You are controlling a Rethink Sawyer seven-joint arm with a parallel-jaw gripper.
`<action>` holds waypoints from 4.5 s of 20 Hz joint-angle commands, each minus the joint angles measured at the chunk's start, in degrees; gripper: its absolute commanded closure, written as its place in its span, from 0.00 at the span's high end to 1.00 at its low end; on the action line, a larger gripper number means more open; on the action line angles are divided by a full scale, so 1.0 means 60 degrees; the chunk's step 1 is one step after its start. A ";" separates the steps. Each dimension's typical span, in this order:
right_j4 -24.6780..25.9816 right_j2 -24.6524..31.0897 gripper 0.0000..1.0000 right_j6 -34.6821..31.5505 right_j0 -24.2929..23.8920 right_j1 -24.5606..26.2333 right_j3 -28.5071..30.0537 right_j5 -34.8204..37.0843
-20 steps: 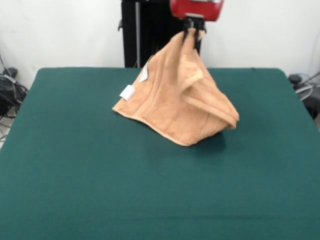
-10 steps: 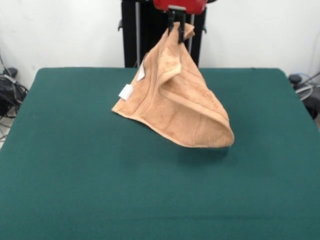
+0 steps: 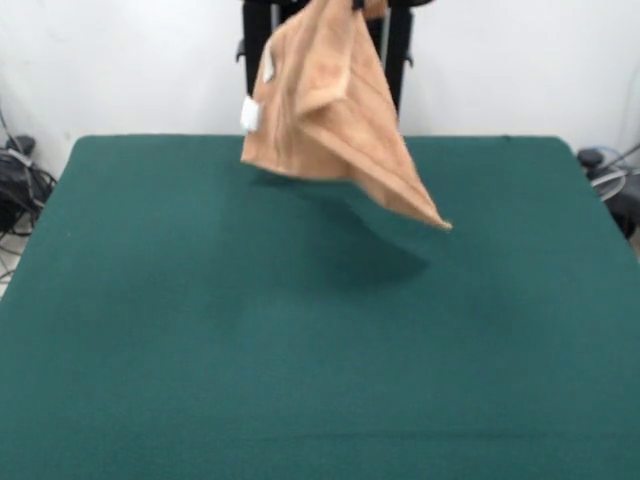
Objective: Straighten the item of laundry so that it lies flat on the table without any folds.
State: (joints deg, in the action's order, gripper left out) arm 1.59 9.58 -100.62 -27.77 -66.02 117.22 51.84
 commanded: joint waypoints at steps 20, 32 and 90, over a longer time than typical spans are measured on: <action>-0.0261 0.2641 0.00 0.2665 -0.2605 0.0793 -0.2686 0.3353; 0.0819 0.3303 0.00 0.3259 -0.2735 0.2300 -0.4287 0.3413; 0.3361 -0.0680 0.00 -0.1980 0.2050 0.2229 -0.0216 -0.6124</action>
State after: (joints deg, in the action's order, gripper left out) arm 20.45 14.09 -94.96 -20.10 -53.96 113.50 20.53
